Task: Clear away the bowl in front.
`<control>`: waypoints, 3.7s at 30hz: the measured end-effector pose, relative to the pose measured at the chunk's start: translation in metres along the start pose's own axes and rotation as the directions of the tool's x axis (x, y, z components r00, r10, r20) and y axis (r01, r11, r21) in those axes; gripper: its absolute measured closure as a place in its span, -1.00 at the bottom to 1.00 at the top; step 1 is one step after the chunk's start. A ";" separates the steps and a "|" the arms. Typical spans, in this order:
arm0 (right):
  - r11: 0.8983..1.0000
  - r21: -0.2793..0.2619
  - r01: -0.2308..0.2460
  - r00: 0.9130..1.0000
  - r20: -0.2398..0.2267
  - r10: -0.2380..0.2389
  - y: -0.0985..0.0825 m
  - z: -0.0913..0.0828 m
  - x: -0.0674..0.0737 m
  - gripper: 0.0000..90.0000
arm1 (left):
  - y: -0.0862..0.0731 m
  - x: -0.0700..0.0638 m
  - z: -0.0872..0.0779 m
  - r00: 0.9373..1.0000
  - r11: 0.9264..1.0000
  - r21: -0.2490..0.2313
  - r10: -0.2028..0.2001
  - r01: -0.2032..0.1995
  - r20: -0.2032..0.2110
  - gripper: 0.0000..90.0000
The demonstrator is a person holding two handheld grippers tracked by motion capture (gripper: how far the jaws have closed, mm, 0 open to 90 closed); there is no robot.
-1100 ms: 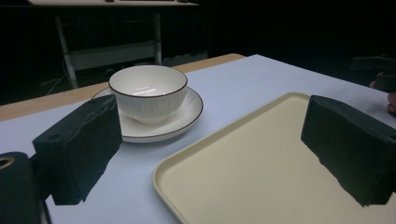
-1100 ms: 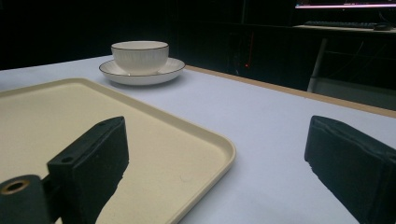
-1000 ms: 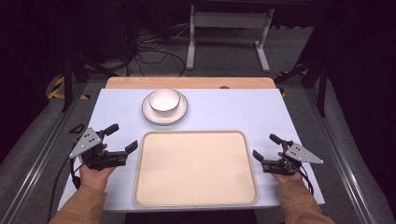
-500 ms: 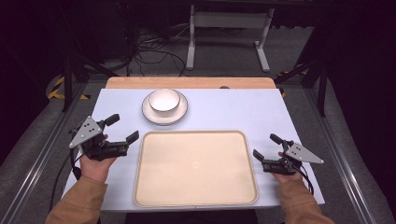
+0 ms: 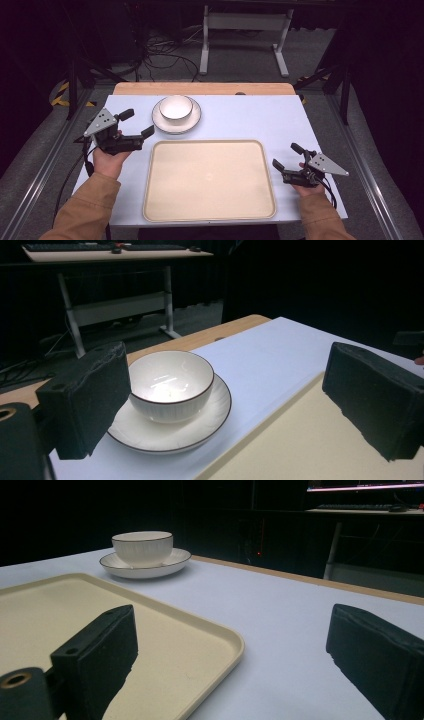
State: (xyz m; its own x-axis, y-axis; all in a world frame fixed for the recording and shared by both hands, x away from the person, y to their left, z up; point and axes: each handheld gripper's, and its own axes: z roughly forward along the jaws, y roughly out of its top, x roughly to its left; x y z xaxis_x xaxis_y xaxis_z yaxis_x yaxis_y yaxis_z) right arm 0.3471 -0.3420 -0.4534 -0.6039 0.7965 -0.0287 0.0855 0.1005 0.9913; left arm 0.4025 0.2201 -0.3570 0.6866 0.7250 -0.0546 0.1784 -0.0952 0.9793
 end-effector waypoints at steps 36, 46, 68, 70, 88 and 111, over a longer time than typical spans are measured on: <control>1.000 -0.014 0.010 1.000 -0.013 -0.010 0.001 0.000 0.001 -0.85 | 0.049 0.026 0.077 0.999 0.996 0.079 0.034 -0.031 -0.036 -0.89; 1.000 -0.014 0.009 1.000 -0.018 -0.009 0.000 0.000 0.001 -0.85 | 0.054 0.034 0.085 0.997 0.997 0.076 -0.019 0.024 -0.071 -0.87; 1.000 0.001 0.023 1.000 0.005 -0.023 0.000 0.001 0.003 -0.85 | 0.042 0.066 0.126 0.976 0.902 0.401 -0.084 0.160 -0.201 -0.67; 1.000 0.001 0.024 1.000 0.007 -0.024 0.000 0.001 0.003 -0.85 | 0.040 0.068 0.132 0.970 0.877 0.437 -0.111 0.199 -0.218 -0.67; 1.000 0.003 0.014 1.000 -0.011 -0.014 0.000 0.001 0.003 -0.84 | 0.019 0.080 0.158 0.950 0.813 0.508 -0.168 0.285 -0.264 -0.26; 1.000 0.003 0.013 1.000 -0.024 -0.012 0.000 0.001 0.003 -0.83 | -0.005 0.085 0.179 0.938 0.730 0.603 -0.156 0.320 -0.309 0.36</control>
State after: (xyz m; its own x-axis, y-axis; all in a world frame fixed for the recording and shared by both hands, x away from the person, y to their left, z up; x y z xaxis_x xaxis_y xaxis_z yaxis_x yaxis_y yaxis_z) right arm 0.3462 -0.3384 -0.4536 -0.6241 0.7804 -0.0379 0.0802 0.1122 0.9905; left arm 0.5863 0.1599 -0.4010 0.3989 0.9056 -0.1441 0.7752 -0.2491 0.5805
